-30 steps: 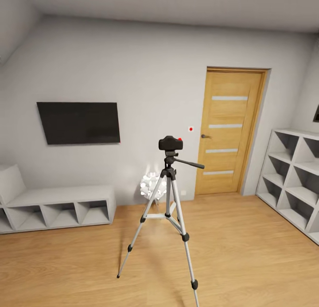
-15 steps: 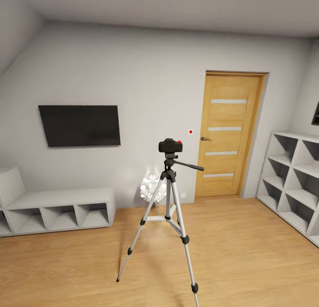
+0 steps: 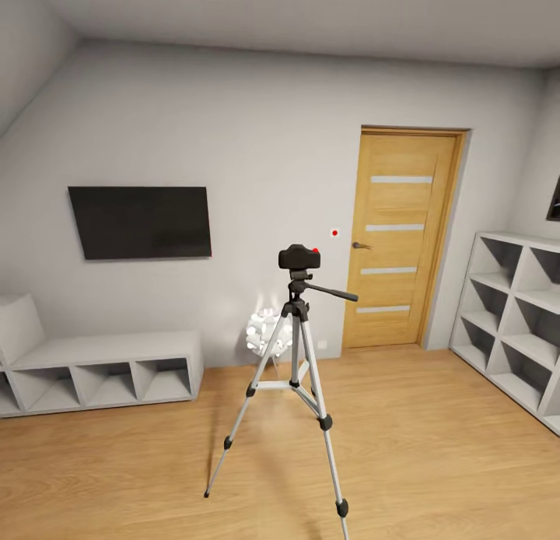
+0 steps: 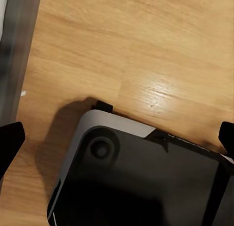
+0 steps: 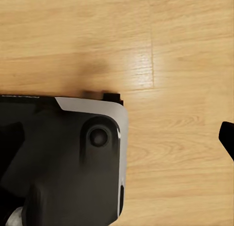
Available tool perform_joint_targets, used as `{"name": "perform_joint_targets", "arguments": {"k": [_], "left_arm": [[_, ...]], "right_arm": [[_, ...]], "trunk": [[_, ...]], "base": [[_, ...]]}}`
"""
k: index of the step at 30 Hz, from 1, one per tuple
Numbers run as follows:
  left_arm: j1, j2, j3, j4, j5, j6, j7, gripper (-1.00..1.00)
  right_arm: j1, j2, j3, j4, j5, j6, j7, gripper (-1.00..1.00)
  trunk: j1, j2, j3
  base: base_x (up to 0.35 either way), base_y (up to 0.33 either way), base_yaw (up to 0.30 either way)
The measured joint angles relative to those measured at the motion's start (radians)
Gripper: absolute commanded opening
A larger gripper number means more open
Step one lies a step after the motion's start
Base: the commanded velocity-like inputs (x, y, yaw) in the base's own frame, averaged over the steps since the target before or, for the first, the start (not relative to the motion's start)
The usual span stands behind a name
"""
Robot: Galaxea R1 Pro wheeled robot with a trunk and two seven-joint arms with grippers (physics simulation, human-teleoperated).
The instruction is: Attach the digital camera to the camera tripod in the bedroom.
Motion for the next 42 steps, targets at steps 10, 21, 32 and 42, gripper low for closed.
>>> {"name": "perform_joint_targets", "arguments": {"k": [10,21,32,42], "left_arm": [[0.000,0.000,0.000,0.000,0.000,0.001,0.000,1.00],[0.000,0.000,0.000,0.000,0.000,0.000,0.000,1.00],[0.000,0.000,0.000,0.000,0.000,0.000,0.000,1.00],[0.000,0.000,0.000,0.000,0.000,0.000,0.000,1.00]], "right_arm": [[0.000,-0.001,0.003,0.000,0.000,-0.001,0.000,1.00],[0.000,-0.001,0.003,0.000,0.000,-0.001,0.000,1.00],[0.000,0.004,0.003,0.000,-0.001,0.000,0.000,1.00],[0.000,0.008,0.004,0.000,0.001,0.001,0.000,1.00]], "trunk": [[0.000,0.000,0.000],[0.000,0.000,0.000],[0.000,0.000,0.003],[0.000,0.000,0.006]], "base": [[0.000,0.000,0.000],[0.000,0.000,0.000],[0.000,0.000,0.000],[0.000,0.000,0.000]]}}
